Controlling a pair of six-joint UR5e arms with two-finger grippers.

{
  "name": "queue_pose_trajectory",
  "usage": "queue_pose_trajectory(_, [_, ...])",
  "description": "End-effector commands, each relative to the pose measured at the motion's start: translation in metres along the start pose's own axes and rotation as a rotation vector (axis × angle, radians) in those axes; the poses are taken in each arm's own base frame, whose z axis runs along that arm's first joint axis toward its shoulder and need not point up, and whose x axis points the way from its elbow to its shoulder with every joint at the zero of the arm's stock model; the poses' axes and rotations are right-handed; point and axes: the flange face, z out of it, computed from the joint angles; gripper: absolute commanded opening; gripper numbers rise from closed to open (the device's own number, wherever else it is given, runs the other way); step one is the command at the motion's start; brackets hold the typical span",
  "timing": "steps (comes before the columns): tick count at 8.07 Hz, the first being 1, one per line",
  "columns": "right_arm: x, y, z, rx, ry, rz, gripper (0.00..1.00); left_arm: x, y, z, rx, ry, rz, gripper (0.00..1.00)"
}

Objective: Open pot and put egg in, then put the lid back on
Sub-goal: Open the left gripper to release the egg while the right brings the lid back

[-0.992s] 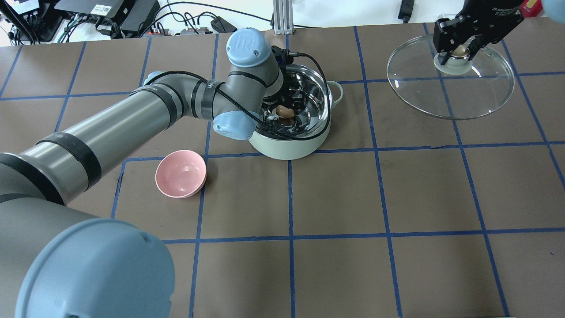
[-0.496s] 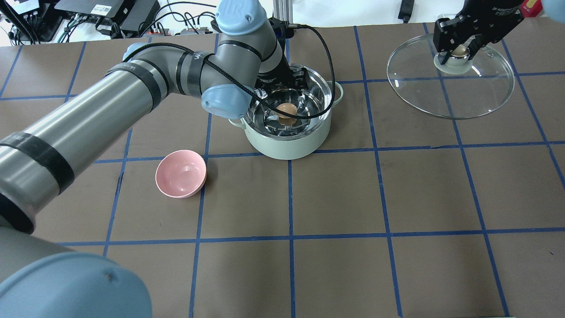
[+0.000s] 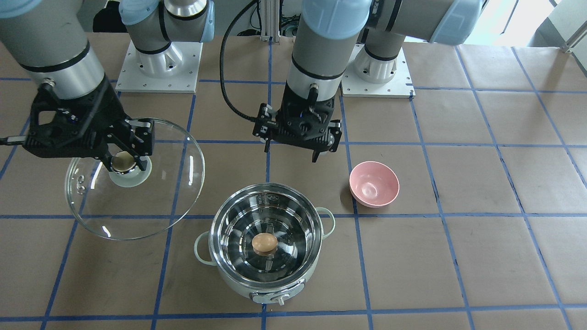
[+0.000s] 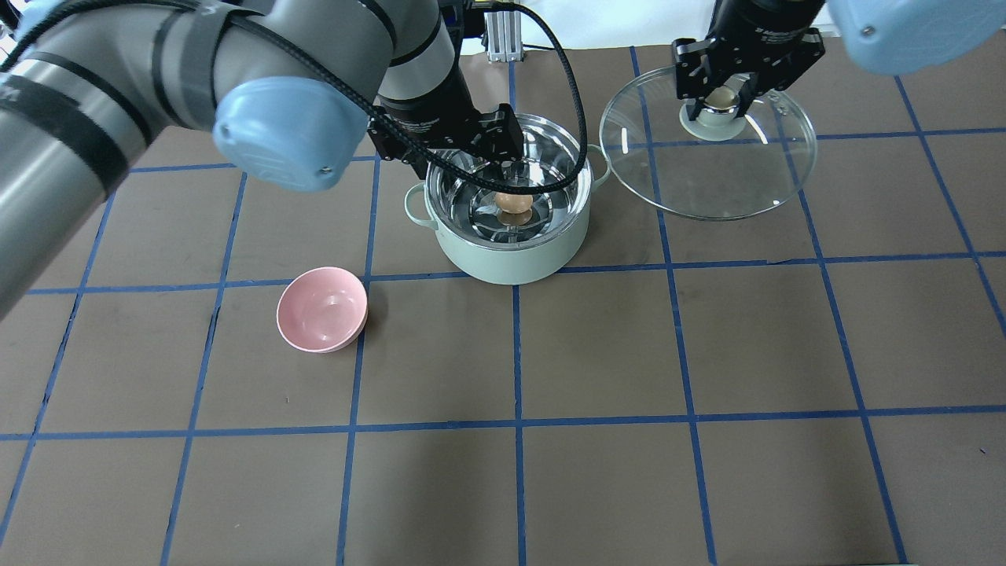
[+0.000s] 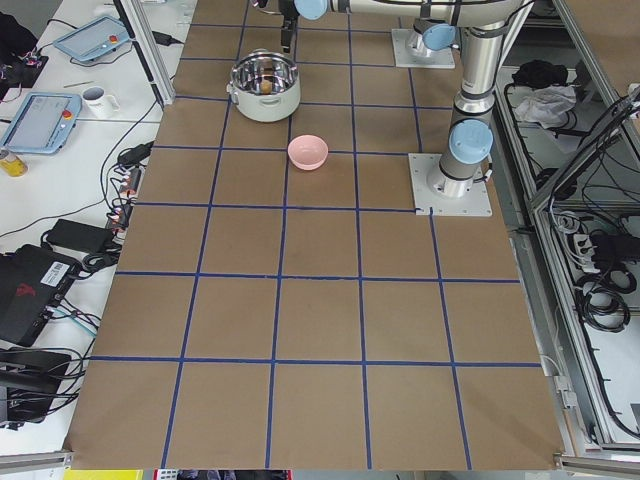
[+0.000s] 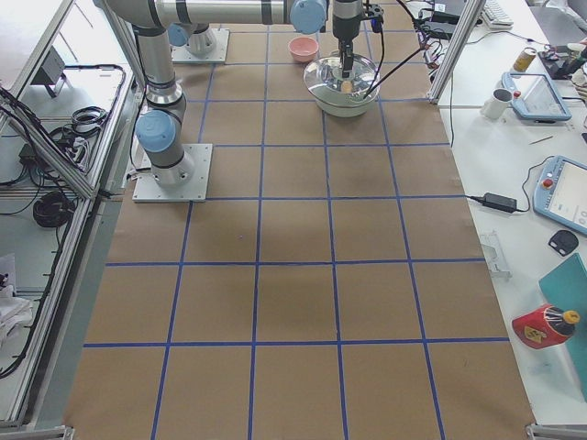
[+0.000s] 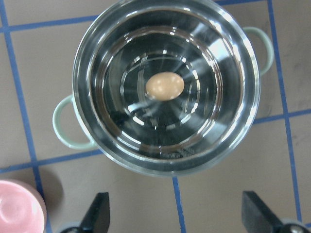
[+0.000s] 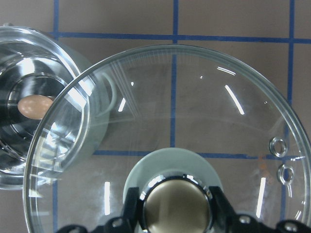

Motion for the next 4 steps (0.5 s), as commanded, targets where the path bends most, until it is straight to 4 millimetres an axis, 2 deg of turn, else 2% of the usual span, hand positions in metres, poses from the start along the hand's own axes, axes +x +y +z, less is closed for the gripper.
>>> queue_pose_trajectory(1, [-0.070,0.000,0.016,0.035,-0.012,-0.011,0.00,-0.017,0.051,-0.058,-0.085,-0.023,-0.035,1.00])
queue_pose_trajectory(2, [-0.078,-0.001,0.018,0.052,-0.022,0.026,0.00,-0.023,0.055,-0.074,-0.076,-0.036,-0.045,1.00])
queue_pose_trajectory(3, [-0.100,0.000,0.026,0.057,-0.022,0.009,0.00,-0.034,0.063,-0.086,-0.071,-0.040,-0.065,1.00])
queue_pose_trajectory(4, [-0.116,0.000,0.035,0.062,-0.021,0.011,0.00,-0.055,0.061,-0.095,-0.062,-0.043,-0.107,1.00])
